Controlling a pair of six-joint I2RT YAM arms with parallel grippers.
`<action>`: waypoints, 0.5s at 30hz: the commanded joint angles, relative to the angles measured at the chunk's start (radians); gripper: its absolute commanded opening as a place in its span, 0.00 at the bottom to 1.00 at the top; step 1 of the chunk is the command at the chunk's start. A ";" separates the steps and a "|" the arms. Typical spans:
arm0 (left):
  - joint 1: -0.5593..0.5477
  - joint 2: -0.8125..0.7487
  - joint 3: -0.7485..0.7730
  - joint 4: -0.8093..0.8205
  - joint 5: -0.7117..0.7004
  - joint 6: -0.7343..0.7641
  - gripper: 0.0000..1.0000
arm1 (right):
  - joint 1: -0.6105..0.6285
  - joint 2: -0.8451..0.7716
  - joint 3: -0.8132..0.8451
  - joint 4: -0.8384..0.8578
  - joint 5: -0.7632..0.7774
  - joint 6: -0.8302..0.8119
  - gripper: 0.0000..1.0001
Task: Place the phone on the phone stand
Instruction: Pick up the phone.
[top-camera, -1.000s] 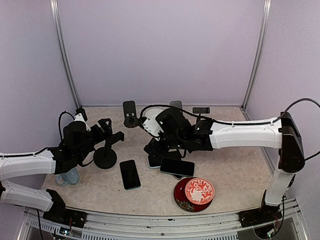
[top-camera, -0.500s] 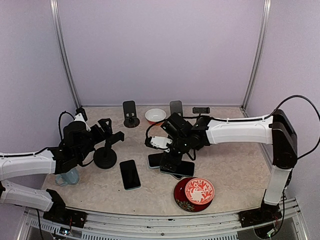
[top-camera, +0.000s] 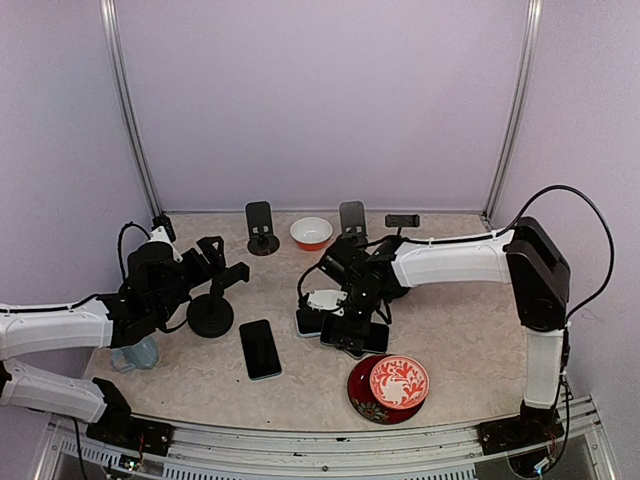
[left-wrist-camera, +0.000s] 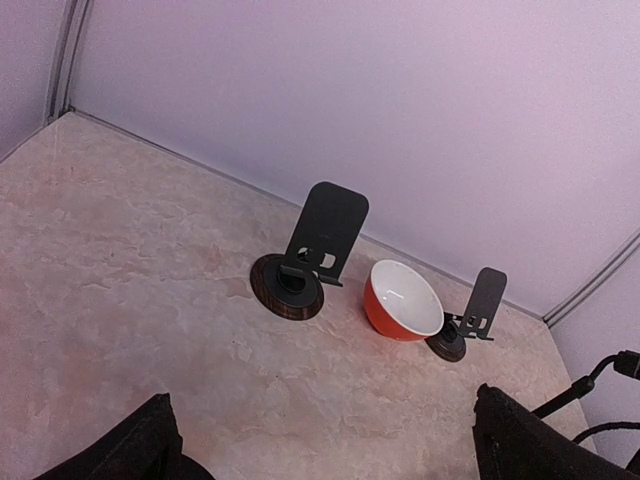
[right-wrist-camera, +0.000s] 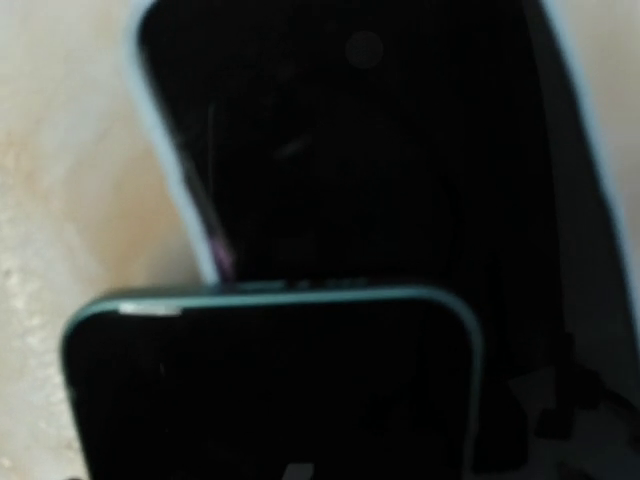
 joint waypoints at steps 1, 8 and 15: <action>-0.001 0.065 -0.065 -0.285 -0.009 0.092 0.99 | -0.006 0.051 0.045 -0.047 0.014 -0.017 1.00; -0.001 0.059 -0.065 -0.288 -0.007 0.091 0.99 | -0.007 0.102 0.083 -0.078 -0.008 -0.024 0.98; -0.001 0.056 -0.066 -0.290 -0.007 0.092 0.99 | -0.007 0.132 0.121 -0.100 -0.041 -0.027 0.77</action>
